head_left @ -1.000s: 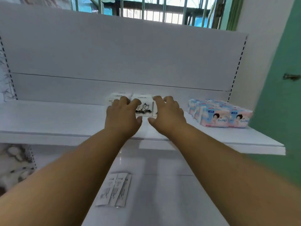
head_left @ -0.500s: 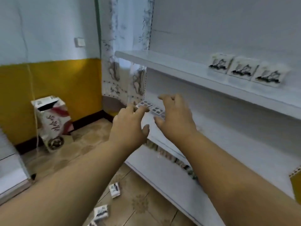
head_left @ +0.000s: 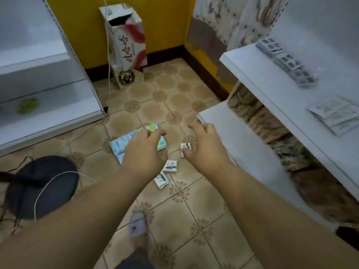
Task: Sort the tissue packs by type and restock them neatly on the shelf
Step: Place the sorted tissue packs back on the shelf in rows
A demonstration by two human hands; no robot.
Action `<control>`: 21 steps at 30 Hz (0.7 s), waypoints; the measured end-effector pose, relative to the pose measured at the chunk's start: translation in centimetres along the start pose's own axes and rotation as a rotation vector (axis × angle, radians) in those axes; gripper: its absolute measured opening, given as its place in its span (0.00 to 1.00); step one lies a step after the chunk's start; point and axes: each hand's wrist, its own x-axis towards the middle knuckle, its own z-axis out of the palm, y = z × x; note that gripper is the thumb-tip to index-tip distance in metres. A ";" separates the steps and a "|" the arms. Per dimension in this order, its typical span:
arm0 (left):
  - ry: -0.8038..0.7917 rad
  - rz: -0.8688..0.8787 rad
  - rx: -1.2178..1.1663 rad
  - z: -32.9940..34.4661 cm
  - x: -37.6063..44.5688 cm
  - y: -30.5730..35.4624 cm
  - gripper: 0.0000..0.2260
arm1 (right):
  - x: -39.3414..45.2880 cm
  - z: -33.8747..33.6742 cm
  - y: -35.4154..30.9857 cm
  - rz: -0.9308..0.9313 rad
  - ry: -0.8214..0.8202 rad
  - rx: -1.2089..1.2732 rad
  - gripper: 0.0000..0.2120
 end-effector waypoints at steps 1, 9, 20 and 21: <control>-0.029 -0.016 0.005 1.2 1.1 -1.8 0.21 | 1.4 2.2 0.0 0.015 -0.036 0.026 0.32; -0.320 -0.264 -0.052 20.8 8.1 -15.0 0.20 | 11.6 23.8 8.8 0.123 -0.272 0.078 0.28; -0.412 -1.017 -0.526 54.5 11.2 -30.6 0.18 | 20.5 54.9 27.6 0.397 -0.353 0.158 0.27; -0.364 -1.106 -0.607 57.0 11.5 -31.5 0.22 | 21.5 57.2 29.2 0.486 -0.308 0.227 0.30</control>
